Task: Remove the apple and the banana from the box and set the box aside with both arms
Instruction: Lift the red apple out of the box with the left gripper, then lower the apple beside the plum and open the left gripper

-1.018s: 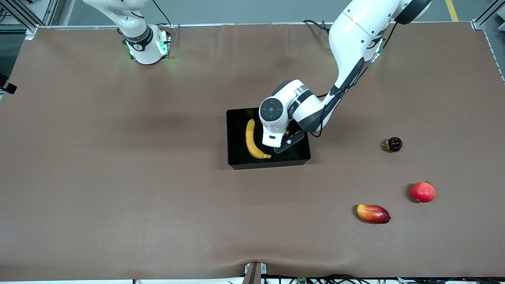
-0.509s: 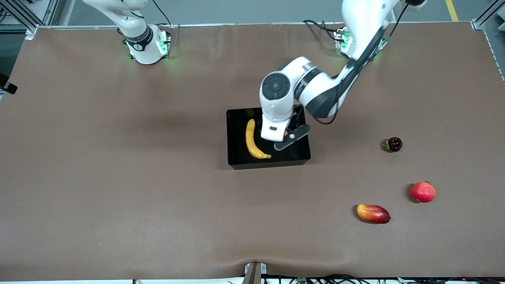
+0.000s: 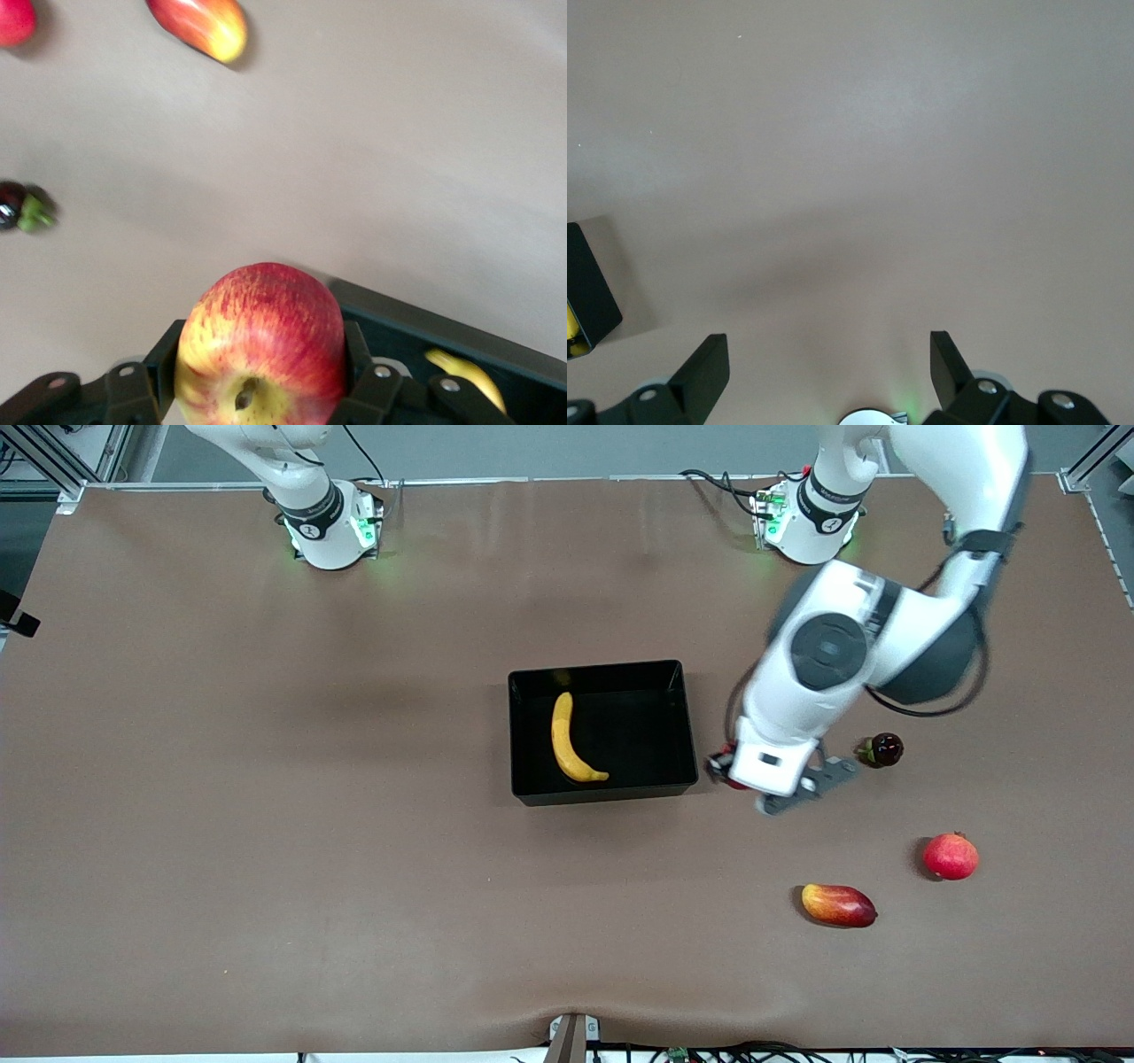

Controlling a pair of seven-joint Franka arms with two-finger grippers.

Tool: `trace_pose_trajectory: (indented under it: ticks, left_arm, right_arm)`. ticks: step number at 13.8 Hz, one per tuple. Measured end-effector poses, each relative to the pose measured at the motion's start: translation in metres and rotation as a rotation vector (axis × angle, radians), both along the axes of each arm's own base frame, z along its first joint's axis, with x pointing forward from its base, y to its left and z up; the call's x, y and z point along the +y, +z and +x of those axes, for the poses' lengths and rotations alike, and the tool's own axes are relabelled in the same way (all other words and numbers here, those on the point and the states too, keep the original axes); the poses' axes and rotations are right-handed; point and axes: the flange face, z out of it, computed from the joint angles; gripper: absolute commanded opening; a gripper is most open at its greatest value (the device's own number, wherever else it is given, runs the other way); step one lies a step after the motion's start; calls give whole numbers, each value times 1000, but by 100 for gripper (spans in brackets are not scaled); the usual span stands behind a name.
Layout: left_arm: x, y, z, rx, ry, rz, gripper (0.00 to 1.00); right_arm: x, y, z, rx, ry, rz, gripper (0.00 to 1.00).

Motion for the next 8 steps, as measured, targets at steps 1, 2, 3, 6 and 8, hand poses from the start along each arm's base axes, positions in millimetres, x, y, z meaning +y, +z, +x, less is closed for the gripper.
trace_pose_trajectory:
  ticks: [1,2,3,6,8]
  left_arm:
    - [22,-11,9,20,-9,2,0]
    - [42,-26,17,43,-14,7,0]
    - [62,-43,25,64,-15,20,0]
    - [108,-95,40,92,-11,83,0]
    - [129,-126,43,76,4,72,0]
  right_arm:
    - [0,0,0,0,0,0,100]
    - [0,0,0,0,0,0,100]
    - [0,0,0,0,0,0,100]
    - [6,0,2,-6,11,1,100]
    - [17,1,5,-15,32,0,100]
